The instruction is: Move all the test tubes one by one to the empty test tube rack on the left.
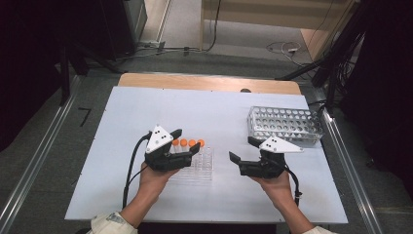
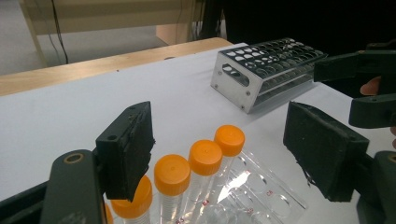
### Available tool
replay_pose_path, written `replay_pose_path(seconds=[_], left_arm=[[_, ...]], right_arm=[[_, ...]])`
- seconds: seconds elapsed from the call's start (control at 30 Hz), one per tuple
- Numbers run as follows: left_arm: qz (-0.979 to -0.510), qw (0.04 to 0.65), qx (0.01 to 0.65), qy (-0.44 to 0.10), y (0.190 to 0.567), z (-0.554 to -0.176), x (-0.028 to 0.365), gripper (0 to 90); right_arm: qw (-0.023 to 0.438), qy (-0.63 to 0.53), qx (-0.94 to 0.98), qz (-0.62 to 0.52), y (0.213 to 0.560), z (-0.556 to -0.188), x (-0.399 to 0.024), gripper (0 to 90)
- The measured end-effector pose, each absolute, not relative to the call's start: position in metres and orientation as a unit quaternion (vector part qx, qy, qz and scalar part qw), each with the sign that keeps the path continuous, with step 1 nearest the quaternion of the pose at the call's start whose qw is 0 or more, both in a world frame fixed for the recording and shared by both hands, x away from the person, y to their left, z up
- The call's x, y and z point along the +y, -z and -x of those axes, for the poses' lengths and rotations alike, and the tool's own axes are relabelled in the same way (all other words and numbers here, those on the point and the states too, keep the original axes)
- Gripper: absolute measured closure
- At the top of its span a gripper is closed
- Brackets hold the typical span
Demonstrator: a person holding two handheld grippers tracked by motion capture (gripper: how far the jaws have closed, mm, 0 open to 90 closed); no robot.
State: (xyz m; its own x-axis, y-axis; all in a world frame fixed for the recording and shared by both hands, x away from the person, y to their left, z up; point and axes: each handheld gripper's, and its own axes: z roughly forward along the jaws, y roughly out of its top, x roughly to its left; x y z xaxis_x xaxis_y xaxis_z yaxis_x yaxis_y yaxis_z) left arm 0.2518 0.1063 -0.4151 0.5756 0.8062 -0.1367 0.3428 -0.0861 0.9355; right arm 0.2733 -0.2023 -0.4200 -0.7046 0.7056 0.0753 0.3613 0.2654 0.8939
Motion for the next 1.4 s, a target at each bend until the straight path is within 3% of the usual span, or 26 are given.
replay_pose_path(seconds=[0.77, 1.4], left_arm=[[-0.699, 0.540, 0.414, -0.220, 0.412, -0.246, 0.117, 16.6], [-0.687, 0.539, 0.426, -0.236, 0.412, -0.239, 0.133, 16.4]], right_arm=[[0.184, -0.504, 0.765, -0.356, 0.418, -0.272, -0.217, 12.5], [0.193, -0.508, 0.752, -0.373, 0.416, -0.270, -0.237, 12.4]])
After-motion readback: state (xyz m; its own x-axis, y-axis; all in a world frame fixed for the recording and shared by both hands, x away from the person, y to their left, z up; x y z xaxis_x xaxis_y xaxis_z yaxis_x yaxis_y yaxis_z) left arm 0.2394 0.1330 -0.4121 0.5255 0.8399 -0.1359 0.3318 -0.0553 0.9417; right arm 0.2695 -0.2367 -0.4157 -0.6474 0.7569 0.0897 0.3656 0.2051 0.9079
